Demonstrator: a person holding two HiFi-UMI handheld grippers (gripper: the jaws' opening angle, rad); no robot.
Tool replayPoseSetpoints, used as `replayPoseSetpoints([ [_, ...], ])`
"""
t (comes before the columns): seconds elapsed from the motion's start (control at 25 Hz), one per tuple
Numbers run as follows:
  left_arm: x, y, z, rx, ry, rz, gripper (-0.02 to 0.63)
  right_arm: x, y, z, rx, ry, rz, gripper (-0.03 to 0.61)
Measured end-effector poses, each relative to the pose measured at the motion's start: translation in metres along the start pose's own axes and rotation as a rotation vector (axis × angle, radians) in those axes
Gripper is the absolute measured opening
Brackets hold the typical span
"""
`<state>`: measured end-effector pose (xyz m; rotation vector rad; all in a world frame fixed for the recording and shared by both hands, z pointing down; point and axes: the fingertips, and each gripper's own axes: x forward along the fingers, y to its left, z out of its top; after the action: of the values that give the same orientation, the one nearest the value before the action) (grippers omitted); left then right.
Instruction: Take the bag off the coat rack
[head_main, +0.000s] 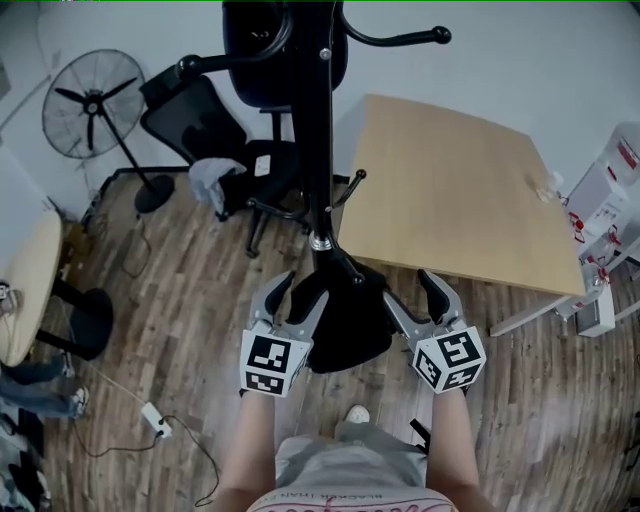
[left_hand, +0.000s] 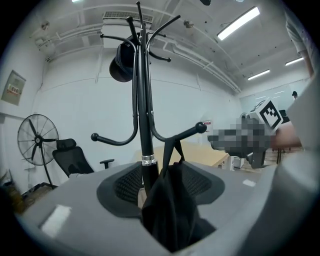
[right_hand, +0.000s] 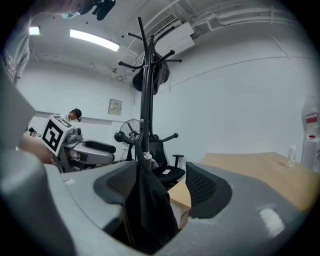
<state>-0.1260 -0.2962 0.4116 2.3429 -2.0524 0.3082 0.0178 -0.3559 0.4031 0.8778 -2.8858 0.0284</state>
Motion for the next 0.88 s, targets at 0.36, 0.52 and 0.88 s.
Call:
replayPoseSetpoints([
  [0.36, -0.006, 0.001, -0.063, -0.062, 0.129, 0.061, 0.258, 0.020, 0.005, -0.054, 0.004, 0.130, 0.088, 0.307],
  [0.52, -0.006, 0.001, -0.088, -0.120, 0.171, 0.079, 0.255, 0.029, 0.007, -0.080, 0.002, 0.191, 0.130, 0.305],
  [0.88, 0.004, 0.003, -0.120, -0.263, 0.227, 0.084, 0.261, 0.060, -0.001, -0.114, 0.050, 0.267, 0.237, 0.285],
])
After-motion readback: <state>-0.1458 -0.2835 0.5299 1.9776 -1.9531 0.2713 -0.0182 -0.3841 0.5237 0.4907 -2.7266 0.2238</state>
